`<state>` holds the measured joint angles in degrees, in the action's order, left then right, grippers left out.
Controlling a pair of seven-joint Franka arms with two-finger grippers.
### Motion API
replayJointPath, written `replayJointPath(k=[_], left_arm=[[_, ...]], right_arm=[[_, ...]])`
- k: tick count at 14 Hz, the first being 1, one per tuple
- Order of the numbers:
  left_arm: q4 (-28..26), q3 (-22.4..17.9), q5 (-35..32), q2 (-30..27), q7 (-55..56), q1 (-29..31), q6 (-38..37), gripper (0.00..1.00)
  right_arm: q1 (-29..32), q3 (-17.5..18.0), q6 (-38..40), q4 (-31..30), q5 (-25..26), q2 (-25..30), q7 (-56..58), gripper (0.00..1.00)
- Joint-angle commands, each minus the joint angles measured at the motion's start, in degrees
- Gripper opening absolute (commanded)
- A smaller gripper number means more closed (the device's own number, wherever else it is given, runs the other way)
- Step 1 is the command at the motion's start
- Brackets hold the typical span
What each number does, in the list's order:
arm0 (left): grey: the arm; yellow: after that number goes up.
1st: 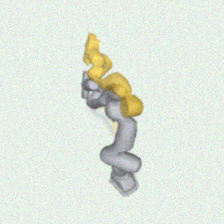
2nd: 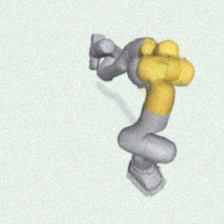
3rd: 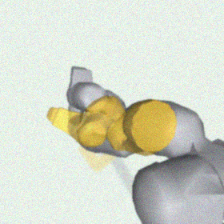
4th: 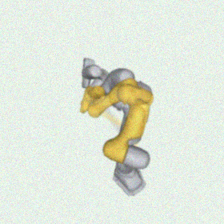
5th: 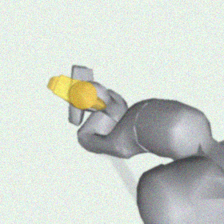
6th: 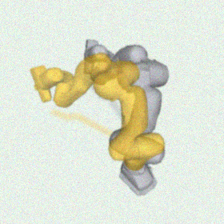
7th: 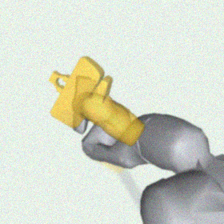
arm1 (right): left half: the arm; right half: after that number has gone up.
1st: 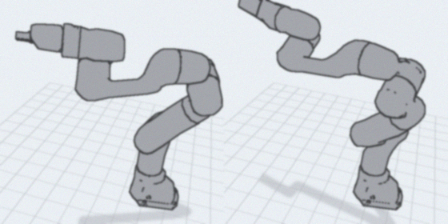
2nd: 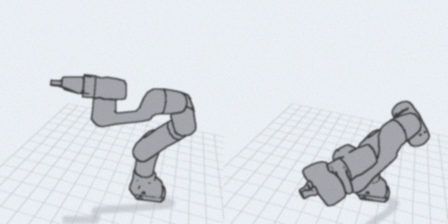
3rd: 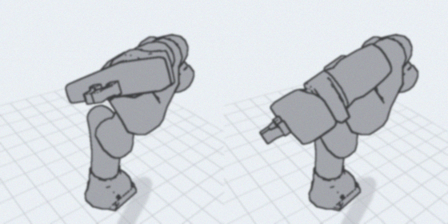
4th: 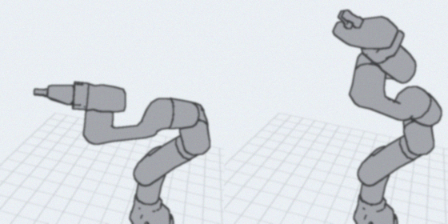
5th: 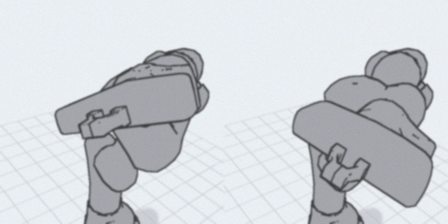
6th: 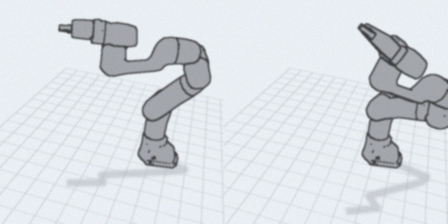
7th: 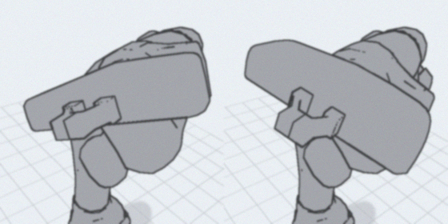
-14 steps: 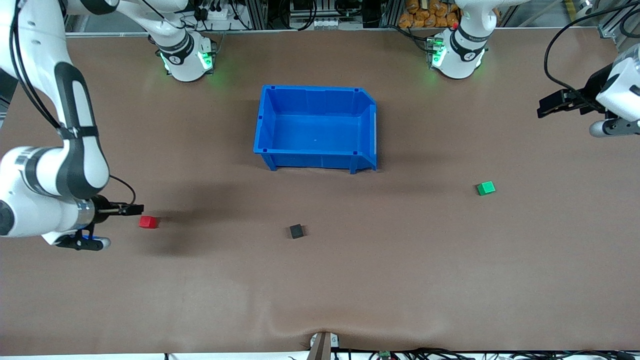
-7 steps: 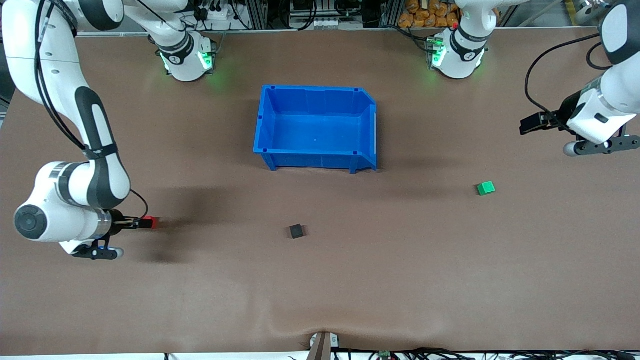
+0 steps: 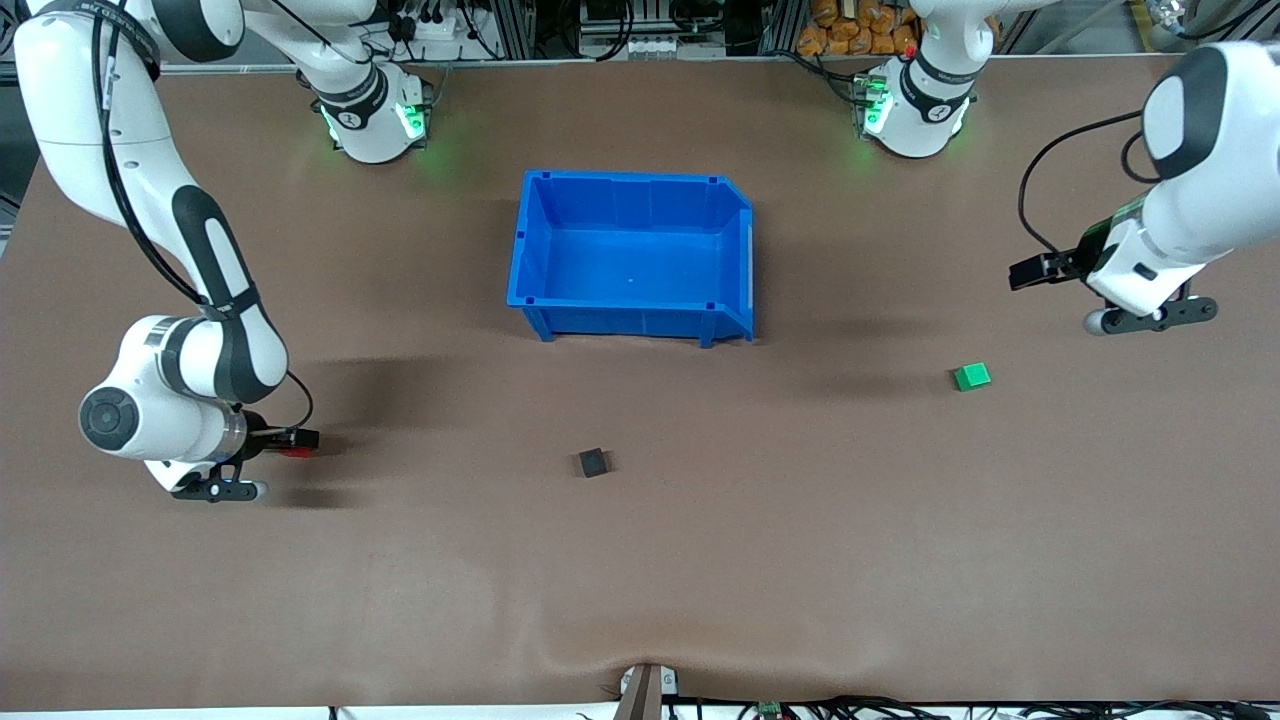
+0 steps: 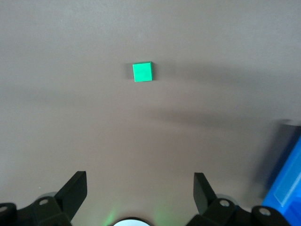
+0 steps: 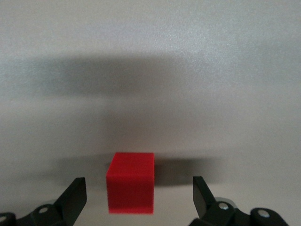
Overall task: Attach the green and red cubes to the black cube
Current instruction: 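Grasp the red cube with the right gripper while the left gripper nears the green cube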
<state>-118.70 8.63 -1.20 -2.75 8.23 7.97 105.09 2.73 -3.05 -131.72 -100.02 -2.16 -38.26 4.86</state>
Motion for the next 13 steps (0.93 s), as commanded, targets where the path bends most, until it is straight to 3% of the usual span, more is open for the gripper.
replayJointPath(k=[1, 5, 8, 9, 10, 11, 13], left_arm=[[-1.79, 0.68, 0.67, 1.95, 0.82, 1.09, 2.74, 1.00], [-1.97, 0.68, 0.67, 3.88, 1.88, 2.05, 3.80, 1.00], [-6.70, 0.59, 0.41, 4.59, 1.97, 2.23, 11.68, 1.00], [-7.33, 0.59, 0.41, 5.38, 1.97, 2.49, 13.54, 1.00], [-7.24, 0.59, 0.32, 6.08, 1.97, 3.45, 14.43, 1.00], [-7.07, 0.59, 0.32, 6.87, 1.97, 3.81, 15.22, 1.00], [-7.07, 0.59, 0.32, 8.63, 1.97, 3.99, 17.33, 1.00]], right_arm=[[0.61, 0.59, -3.10, -4.31, 0.66, 2.93, 0.42, 1.00], [0.88, 0.59, -2.85, -4.48, 0.05, 3.02, 0.24, 1.00], [1.14, 0.68, -2.76, -4.48, -0.13, 3.02, 0.07, 1.00], [1.14, 0.77, -2.67, -4.48, -0.13, 3.11, -0.11, 0.95], [1.14, 0.77, -2.67, -4.40, -0.22, 3.11, -0.20, 0.70], [1.23, 0.77, -2.67, -4.40, -0.65, 3.11, -0.29, 0.57], [1.23, 0.77, -2.41, -4.48, -2.06, 3.11, -0.20, 0.50]])
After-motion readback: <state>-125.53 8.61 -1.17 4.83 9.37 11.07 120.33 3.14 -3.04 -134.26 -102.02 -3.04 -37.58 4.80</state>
